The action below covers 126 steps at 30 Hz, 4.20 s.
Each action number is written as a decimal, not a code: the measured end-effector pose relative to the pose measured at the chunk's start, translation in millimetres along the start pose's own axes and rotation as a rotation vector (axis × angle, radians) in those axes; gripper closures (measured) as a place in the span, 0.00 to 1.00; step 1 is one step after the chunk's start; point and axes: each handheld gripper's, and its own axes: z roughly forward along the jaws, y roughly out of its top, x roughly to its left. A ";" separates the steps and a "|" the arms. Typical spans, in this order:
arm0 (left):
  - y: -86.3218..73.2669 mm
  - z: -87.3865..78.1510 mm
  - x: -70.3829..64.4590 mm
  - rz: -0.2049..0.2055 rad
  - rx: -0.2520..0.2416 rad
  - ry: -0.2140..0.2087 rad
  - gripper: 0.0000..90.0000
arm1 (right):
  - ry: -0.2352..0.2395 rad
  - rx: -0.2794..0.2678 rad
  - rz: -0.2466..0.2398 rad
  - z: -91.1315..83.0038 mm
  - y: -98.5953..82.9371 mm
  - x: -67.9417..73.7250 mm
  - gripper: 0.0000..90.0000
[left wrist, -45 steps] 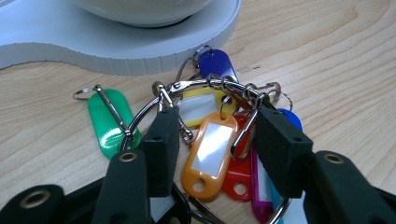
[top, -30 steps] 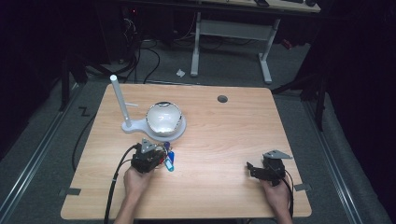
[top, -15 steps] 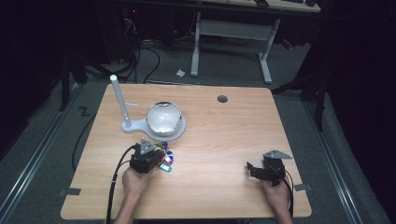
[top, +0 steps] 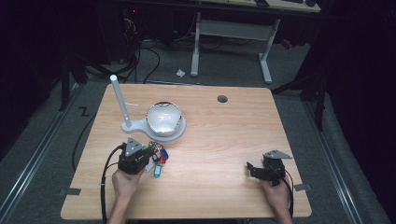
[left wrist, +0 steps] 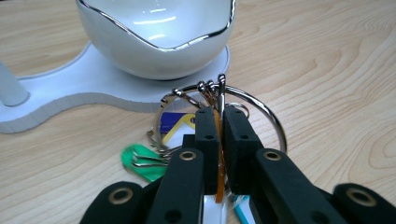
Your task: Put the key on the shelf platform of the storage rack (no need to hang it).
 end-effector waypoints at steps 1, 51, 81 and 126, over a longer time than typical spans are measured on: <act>1.9 -1.6 -1.3 -0.010 -0.001 0.000 0.95 | 0.000 0.000 0.000 0.0 0.0 0.0 0.22; 86.0 -50.9 -82.5 -0.052 0.017 -0.104 0.95 | 0.007 -0.001 -0.003 -0.2 -0.3 -0.1 0.22; 106.5 -24.8 -129.9 -0.048 0.031 -0.133 0.95 | 0.007 0.000 -0.005 -0.2 -0.3 -0.1 0.22; 78.6 45.2 -129.0 -0.010 -0.015 -0.038 0.95 | 0.010 0.000 -0.006 -0.6 -0.6 0.1 0.22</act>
